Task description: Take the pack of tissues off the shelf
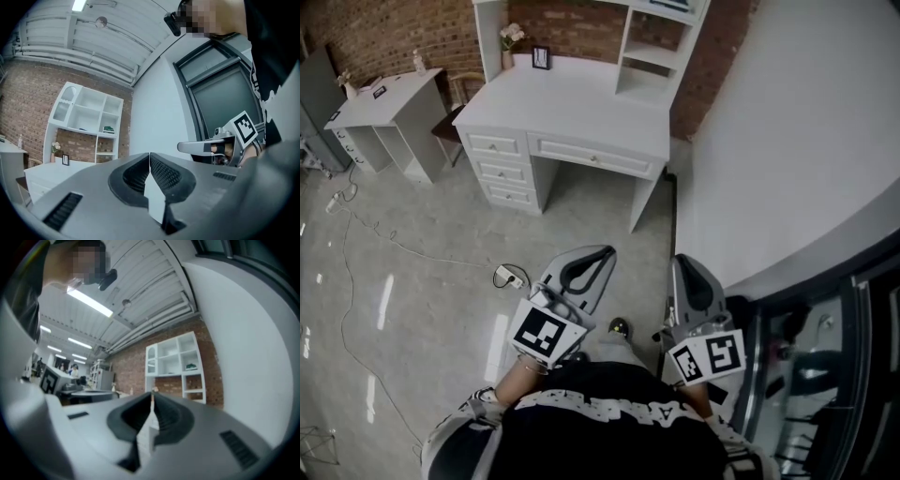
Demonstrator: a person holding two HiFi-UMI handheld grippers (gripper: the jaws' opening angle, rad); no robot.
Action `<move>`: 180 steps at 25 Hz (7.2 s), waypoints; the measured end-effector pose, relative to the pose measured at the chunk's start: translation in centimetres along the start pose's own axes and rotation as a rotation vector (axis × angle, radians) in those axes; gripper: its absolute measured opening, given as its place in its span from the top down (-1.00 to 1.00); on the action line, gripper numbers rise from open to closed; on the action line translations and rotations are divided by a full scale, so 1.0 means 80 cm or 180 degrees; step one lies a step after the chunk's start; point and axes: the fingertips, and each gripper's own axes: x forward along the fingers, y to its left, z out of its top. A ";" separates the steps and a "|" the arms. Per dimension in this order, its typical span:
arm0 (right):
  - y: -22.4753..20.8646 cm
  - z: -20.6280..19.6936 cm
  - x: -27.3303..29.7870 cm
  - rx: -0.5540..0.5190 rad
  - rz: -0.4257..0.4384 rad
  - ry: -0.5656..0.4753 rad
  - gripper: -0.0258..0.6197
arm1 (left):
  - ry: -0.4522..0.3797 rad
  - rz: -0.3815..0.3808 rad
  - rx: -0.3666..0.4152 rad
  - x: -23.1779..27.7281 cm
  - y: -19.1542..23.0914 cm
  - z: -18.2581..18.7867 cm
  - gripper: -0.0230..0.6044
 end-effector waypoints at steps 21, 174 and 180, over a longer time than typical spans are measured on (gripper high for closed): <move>-0.121 -0.018 0.170 0.0166 0.0403 -0.0148 0.82 | 0.0215 0.0618 0.0136 0.116 0.125 -0.023 0.81; -0.657 0.162 0.967 -0.0676 0.0283 -0.0126 0.26 | 0.0381 0.0367 0.1376 0.890 0.724 0.123 0.79; -0.648 0.159 0.980 -0.0662 0.0413 -0.0124 0.26 | 0.0417 0.0407 0.1380 0.877 0.725 0.121 0.79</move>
